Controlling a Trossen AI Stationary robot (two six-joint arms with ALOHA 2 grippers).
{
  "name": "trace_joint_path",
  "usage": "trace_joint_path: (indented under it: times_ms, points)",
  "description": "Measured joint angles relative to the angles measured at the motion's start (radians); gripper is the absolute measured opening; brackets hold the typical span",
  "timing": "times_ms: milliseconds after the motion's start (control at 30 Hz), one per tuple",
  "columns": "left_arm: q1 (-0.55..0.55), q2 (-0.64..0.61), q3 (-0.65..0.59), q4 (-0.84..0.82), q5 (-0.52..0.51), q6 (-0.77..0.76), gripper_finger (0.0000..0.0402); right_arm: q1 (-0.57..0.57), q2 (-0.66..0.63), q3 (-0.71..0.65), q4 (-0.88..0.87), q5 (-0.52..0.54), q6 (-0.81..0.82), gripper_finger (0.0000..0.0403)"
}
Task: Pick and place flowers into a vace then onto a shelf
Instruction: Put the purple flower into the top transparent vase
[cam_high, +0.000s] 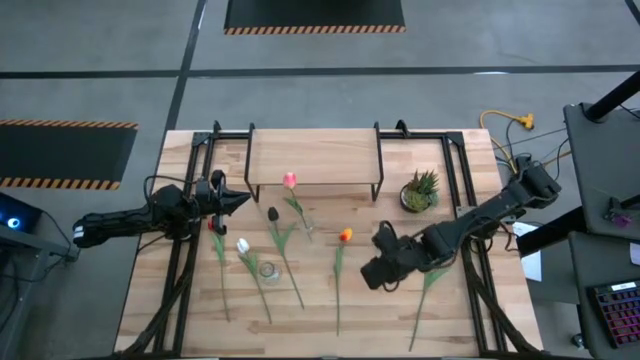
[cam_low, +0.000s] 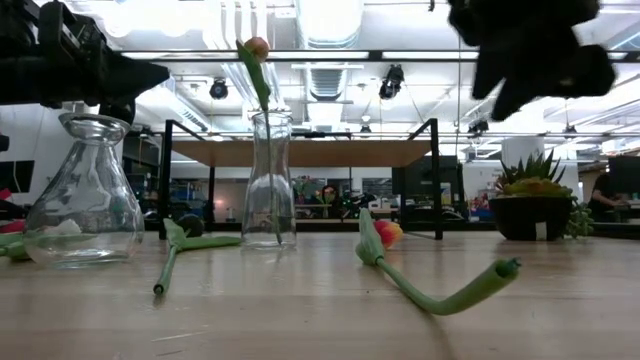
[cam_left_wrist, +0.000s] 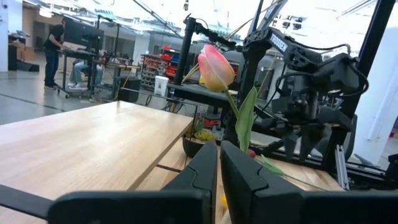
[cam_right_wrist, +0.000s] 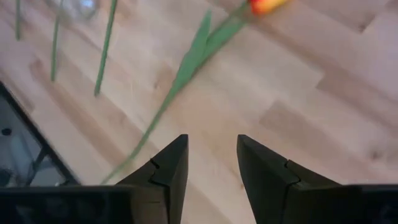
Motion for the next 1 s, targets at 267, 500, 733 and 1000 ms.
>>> trace_joint_path:
  times_ms: [267, 500, 733, 1000]
  points:
    - [0.000, 0.000, 0.001, 0.005, 0.000, 0.000, 0.0004, 0.143, 0.000, -0.003, -0.203, -0.010, 0.340, 0.0115]
    - [0.000, 0.000, 0.001, 0.006, 0.000, 0.000, 0.0004, 0.274, 0.000, -0.004, -0.338, -0.034, 0.595, 0.0103]
    - [0.000, 0.000, 0.002, 0.005, 0.000, 0.000, 0.0004, 0.369, 0.000, -0.057, -0.335, -0.097, 0.740, 0.0115]
    - [0.000, 0.000, 0.002, 0.005, 0.000, 0.000, 0.0004, 0.415, 0.071, -0.135, -0.328, -0.231, 0.873, 0.0158]
